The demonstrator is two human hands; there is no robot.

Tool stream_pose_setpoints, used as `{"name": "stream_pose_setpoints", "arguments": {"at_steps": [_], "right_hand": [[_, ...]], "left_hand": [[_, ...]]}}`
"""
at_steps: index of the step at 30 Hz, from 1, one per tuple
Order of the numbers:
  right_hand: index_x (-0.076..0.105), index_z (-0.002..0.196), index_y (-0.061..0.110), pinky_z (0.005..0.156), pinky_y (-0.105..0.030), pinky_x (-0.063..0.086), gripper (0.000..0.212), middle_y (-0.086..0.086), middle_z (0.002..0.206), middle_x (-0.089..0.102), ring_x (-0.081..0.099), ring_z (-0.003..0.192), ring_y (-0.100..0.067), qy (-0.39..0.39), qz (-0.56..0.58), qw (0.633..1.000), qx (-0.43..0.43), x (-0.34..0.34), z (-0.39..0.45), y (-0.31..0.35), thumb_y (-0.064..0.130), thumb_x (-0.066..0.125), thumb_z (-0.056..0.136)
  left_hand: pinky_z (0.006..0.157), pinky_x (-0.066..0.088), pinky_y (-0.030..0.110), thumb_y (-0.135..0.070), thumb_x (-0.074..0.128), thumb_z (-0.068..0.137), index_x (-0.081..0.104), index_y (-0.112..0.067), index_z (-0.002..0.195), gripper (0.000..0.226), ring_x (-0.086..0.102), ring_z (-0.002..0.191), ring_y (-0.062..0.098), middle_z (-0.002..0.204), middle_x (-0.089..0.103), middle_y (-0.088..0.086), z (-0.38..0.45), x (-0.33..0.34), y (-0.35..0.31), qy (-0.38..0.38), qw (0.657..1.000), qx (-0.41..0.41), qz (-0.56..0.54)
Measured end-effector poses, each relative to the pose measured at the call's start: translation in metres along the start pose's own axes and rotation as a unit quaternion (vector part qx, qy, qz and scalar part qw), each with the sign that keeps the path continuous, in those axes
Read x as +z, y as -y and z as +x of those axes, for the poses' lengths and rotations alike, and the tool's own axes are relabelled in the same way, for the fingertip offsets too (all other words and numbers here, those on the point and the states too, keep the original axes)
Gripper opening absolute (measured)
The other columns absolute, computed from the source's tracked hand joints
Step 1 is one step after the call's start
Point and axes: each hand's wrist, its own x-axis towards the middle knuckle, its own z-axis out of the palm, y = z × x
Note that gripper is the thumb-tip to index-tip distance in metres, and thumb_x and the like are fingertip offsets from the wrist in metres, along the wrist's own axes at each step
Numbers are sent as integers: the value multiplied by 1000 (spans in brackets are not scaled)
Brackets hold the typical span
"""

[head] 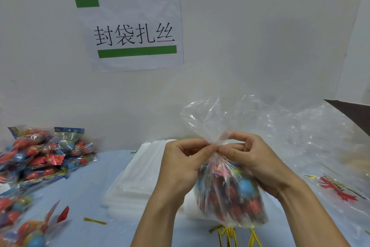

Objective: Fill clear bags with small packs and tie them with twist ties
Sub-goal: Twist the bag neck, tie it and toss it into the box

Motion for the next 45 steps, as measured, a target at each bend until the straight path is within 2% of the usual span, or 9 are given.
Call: {"name": "stream_pose_setpoints", "arguments": {"at_steps": [4, 9, 13, 17, 22, 28, 34, 39, 45], "right_hand": [[67, 114, -2, 80, -40, 62, 42, -27, 101, 74, 74, 90, -40, 10, 17, 1000, -1, -3, 2, -2, 10, 76, 75], [69, 110, -2, 103, -59, 50, 48, -27, 102, 74, 70, 101, -47, 4, -6, 1000, 5, -2, 4, -6, 18, 82, 69], [71, 111, 2, 104, -62, 47, 45, -25, 102, 75, 70, 104, -46, 5, -27, 999, 19, -2, 3, -8, 18, 82, 70], [65, 118, 3, 98, -52, 55, 51, -21, 99, 77, 73, 98, -41, 19, -41, 999, 30, -2, 2, -5, 10, 82, 71], [67, 110, 12, 71, -23, 57, 36, -14, 89, 78, 76, 80, -23, 39, -98, 994, 24, -5, 1, -4, -6, 78, 81], [73, 104, 15, 68, -24, 57, 23, -9, 88, 78, 75, 78, -20, 53, -153, 987, 4, 0, 1, 2, 4, 78, 85], [70, 107, 18, 69, -23, 57, 27, -5, 84, 79, 75, 78, -22, 13, -173, 985, -15, 1, 0, 2, 9, 81, 84], [59, 123, 10, 89, -47, 59, 46, -9, 89, 79, 76, 87, -30, -61, -117, 991, -8, -3, 1, -2, 10, 81, 83], [53, 127, 22, 75, -25, 61, 51, -5, 85, 79, 76, 82, -22, -83, -99, 991, -19, 4, 4, -5, 7, 78, 85]], "left_hand": [[76, 59, 33, -12, 74, 85, 80, -9, 88, 7, 73, 87, 28, 85, 77, 10, 0, 2, 0, -8, 1000, 10, 17], [64, 54, 17, -12, 76, 83, 82, -15, 82, 7, 74, 77, 15, 79, 77, 3, -2, 2, -4, 2, 1000, -18, 26], [62, 51, 19, -9, 76, 80, 82, -14, 81, 7, 73, 75, 12, 81, 77, 3, 0, 0, -3, 3, 997, -82, 14], [68, 52, 21, -11, 74, 81, 81, -15, 81, 8, 71, 80, 9, 87, 77, 2, -1, -5, -3, 35, 990, -136, -2], [75, 51, 30, -4, 68, 85, 78, -14, 69, 21, 69, 78, 14, 83, 74, 5, -1, -6, -3, 40, 981, -184, -46], [73, 53, 31, -5, 71, 83, 79, -8, 80, 9, 71, 81, 15, 89, 76, 8, -1, -2, -2, 2, 985, -169, -19], [63, 53, 19, -5, 71, 85, 80, -11, 82, 11, 73, 80, 12, 86, 77, 5, 1, 5, 1, -24, 990, -137, 8], [59, 49, 15, -22, 77, 82, 74, -15, 89, 10, 71, 75, 11, 81, 75, 0, 4, 6, 8, -50, 994, -92, 43], [75, 57, 32, -27, 72, 88, 76, -16, 79, 14, 69, 90, 21, 84, 74, 2, 5, 9, 17, -72, 983, -90, 143]]}}
